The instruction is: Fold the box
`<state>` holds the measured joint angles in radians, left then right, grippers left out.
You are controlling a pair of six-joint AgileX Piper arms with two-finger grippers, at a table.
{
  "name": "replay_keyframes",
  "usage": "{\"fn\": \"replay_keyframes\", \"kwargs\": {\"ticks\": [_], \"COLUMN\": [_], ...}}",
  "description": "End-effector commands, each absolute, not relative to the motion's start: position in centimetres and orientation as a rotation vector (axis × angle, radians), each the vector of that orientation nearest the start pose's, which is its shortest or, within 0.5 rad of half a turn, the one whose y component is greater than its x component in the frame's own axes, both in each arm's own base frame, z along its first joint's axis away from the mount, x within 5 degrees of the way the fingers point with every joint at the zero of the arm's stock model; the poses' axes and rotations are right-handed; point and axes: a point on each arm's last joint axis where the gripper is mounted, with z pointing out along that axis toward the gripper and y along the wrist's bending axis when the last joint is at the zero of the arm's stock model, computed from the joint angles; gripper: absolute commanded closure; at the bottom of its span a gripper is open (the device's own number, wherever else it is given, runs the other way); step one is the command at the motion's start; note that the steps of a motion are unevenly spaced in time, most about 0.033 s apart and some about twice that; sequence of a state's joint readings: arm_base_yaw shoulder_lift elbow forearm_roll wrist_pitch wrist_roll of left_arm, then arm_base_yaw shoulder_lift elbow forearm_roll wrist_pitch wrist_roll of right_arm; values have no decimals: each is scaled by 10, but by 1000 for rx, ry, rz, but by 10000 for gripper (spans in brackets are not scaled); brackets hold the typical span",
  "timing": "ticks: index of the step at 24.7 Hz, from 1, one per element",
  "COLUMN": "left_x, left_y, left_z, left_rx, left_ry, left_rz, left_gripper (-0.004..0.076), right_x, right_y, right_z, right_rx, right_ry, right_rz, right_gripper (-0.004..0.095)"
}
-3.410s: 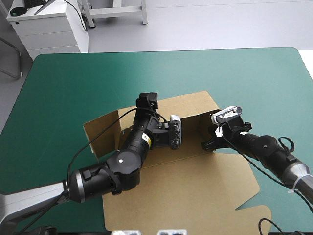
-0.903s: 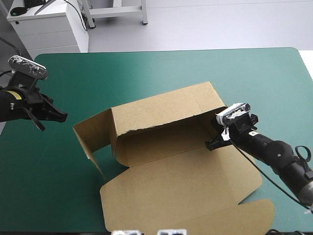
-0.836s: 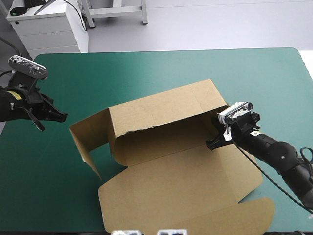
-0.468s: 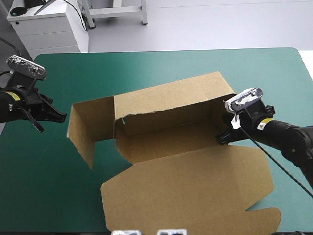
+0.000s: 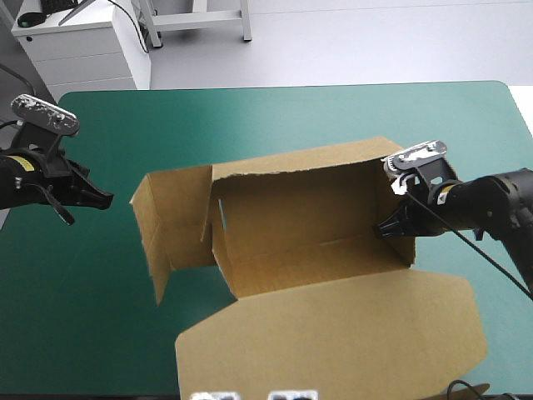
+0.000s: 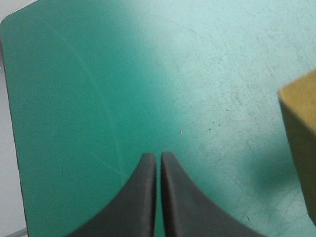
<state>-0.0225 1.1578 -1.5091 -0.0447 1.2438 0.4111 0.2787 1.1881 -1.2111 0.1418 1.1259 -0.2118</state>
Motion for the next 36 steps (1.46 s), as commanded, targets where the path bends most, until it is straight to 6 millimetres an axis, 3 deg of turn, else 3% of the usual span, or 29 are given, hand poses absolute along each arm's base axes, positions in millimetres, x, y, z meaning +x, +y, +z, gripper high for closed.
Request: {"fn": "replay_keyframes", "kwargs": {"ticks": [1, 5, 10, 14, 18, 20, 23, 25, 31, 36], "left_x": [197, 197, 197, 196, 193, 191, 191, 189, 190, 190], "left_y": [-8, -8, -10, -10, -10, -10, -10, -10, -10, -10], "left_z": [472, 472, 472, 473, 474, 475, 475, 475, 475, 475], "left_rx": [492, 492, 493, 493, 493, 492, 493, 494, 493, 492], "left_ry": [2235, 2235, 2224, 2224, 2219, 2214, 2217, 2220, 2218, 2214], "left_rz": [148, 150, 130, 127, 122, 123, 123, 122, 123, 123], "left_gripper": [715, 715, 715, 715, 715, 715, 715, 715, 715, 715], "right_x": [224, 251, 289, 300, 307, 310, 312, 310, 300, 295], "right_y": [76, 82, 89, 94, 97, 100, 101, 100, 95, 92], "right_z": [363, 334, 281, 268, 278, 293, 315, 333, 389, 412], "right_rx": [-597, -575, -489, -468, -465, -477, -483, -491, -490, -467], "right_ry": [2600, 2714, 2896, 2893, 2821, 2784, 2749, 2726, 2615, 2541], "right_rz": [225, 193, 148, 171, 196, 230, 240, 240, 204, 192], "right_gripper": [927, 927, 927, 894, 661, 359, 139, 91, 94, 94]}}
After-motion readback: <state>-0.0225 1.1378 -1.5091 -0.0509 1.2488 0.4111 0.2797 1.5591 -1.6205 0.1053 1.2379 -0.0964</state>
